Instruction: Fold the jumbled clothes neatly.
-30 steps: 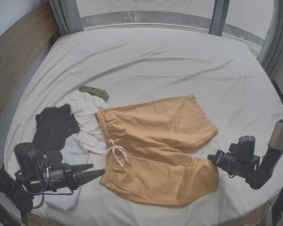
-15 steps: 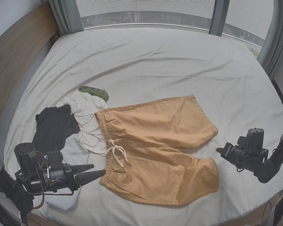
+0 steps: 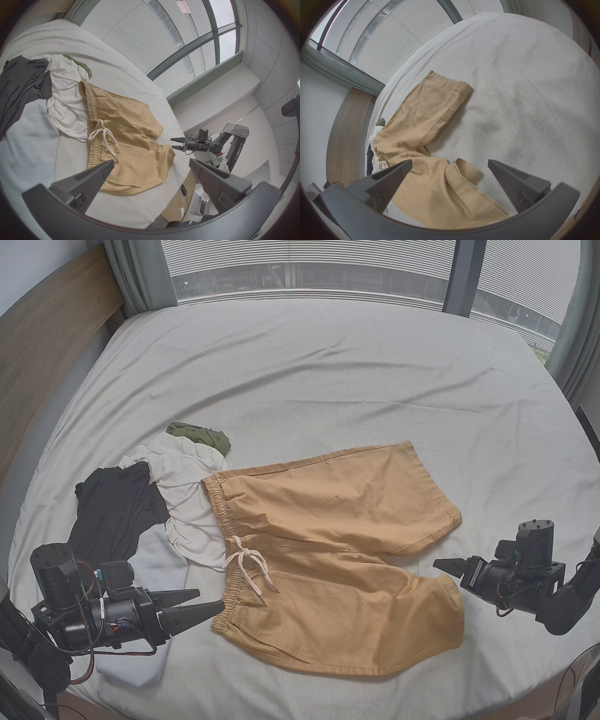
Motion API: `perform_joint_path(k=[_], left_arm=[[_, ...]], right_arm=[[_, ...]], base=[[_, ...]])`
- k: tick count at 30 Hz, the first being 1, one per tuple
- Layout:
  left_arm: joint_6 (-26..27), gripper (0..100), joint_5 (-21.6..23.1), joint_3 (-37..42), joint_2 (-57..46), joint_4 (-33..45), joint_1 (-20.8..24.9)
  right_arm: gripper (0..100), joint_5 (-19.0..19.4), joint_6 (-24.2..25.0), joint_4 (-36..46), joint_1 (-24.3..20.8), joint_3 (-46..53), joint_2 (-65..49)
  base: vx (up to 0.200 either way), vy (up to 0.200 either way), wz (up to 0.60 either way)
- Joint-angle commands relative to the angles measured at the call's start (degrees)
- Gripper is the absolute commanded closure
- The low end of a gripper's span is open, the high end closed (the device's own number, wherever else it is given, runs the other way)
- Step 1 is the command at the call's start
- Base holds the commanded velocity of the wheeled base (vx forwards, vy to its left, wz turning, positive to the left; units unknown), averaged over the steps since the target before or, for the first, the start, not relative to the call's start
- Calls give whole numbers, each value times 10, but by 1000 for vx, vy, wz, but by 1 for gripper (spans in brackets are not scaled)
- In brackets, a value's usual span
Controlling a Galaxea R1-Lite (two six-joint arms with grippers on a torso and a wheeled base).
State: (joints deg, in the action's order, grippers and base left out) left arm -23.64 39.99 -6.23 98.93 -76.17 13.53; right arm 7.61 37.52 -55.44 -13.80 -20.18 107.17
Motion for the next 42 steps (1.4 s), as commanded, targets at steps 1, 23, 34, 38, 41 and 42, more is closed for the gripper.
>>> perform_joint_path(k=[1,23,34,38,41,42], left_arm=[[0,0,0,0,0,0,0],[0,0,0,0,0,0,1],[0,0,0,0,1,1,1],[0,0,0,1,1,1,1],[0,0,0,0,1,1,1],[0,0,0,0,1,0,1]], right_arm=[[0,0,9,-3,-13,-1,14],[100,8,10,-4,-9,-7,24],[100,9,9,6,11,-12,-24],[100,8,8,15,25,-20,-40],[100,7,8,25,28,-25,-47],[100,7,6,31,33,-29,-49]], base=[[0,0,0],[0,0,0],[0,0,0],[0,0,0],[0,0,0],[0,0,0]])
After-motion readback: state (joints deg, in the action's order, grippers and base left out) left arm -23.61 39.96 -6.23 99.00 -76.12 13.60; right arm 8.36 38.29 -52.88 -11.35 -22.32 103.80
